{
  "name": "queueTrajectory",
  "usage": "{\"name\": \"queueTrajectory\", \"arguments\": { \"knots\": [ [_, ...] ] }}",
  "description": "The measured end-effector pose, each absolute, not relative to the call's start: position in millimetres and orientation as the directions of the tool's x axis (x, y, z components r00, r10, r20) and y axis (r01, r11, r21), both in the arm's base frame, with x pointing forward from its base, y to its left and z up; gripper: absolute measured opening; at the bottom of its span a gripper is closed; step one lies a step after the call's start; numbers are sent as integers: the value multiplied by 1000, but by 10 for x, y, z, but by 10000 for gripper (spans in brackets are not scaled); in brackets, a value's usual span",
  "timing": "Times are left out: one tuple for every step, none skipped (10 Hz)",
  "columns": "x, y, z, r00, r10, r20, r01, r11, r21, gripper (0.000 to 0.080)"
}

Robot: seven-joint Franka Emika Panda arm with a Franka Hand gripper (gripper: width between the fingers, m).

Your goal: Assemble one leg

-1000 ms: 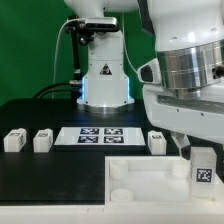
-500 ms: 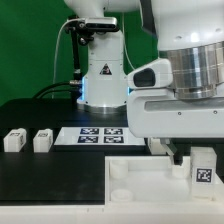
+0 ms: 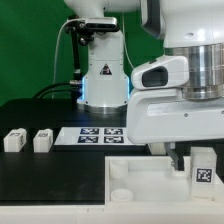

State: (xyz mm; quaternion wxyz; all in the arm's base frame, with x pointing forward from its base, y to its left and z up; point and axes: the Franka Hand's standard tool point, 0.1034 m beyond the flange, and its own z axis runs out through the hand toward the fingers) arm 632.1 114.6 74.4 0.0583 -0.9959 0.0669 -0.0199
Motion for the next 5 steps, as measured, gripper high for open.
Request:
{"name": "queueTrajectory", "arguments": {
  "knots": [
    [6319,1155,744,968,-250,16,-246,-961,-126,442],
    [6314,1116,733,932,-362,1,-359,-925,-124,298],
    [6315,1106,733,894,-447,-12,-445,-887,-125,298],
    [6312,1095,732,815,-579,-38,-579,-806,-128,298],
    [6303,1090,724,692,-719,-60,-721,-683,-118,298]
  ]
}}
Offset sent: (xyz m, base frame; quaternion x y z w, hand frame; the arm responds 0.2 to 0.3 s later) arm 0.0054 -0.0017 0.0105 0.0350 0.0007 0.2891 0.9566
